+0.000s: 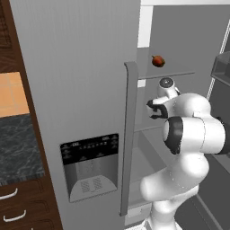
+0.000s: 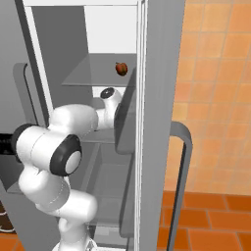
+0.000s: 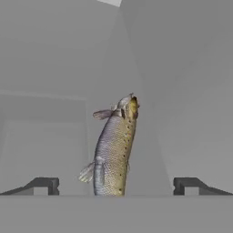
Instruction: Place one bell pepper and one fish in each tupperware on the nearby counter, to pack two identical lunches.
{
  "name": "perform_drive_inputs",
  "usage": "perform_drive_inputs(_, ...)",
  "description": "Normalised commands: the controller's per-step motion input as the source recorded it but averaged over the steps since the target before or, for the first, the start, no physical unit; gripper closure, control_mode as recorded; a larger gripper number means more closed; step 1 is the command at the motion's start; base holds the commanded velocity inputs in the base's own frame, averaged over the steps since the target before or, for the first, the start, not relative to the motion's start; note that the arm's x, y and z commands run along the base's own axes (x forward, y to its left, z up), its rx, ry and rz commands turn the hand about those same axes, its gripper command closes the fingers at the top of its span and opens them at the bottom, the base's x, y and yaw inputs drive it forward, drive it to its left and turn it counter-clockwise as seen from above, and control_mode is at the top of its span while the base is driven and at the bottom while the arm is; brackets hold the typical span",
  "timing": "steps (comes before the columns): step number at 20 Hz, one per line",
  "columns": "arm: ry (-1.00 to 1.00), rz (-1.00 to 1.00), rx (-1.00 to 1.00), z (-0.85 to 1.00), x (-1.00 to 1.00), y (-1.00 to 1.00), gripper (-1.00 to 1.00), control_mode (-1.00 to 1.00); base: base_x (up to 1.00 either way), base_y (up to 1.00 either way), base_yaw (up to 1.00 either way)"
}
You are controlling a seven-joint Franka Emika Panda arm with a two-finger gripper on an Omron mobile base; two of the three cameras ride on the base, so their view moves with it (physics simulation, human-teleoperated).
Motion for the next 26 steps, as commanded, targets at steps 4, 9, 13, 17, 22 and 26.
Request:
perform_drive_inputs(4,0.00,0.00,0.00,-0.26,0.42,0.00,-1.00,-1.00,0.00,0.00,0.00)
perform_drive_inputs(9,0.05,0.00,0.03,-0.26,0.12,-0.10,-1.00,-1.00,0.00,0.00,0.00)
perform_drive_inputs(13,0.10,0.00,0.08,-0.15,0.21,-0.16,-1.00,-1.00,0.00,0.00,0.00)
perform_drive_inputs(17,0.05,0.00,0.02,-0.14,0.14,-0.06,-1.00,-1.00,0.00,0.00,0.00)
perform_drive_inputs(22,0.12,0.00,0.01,-0.02,0.35,-0.07,-1.00,-1.00,0.00,0.00,0.00)
perform_drive_inputs(26,0.06,0.00,0.00,-0.19,0.16,0.00,-1.00,-1.00,0.00,0.00,0.00)
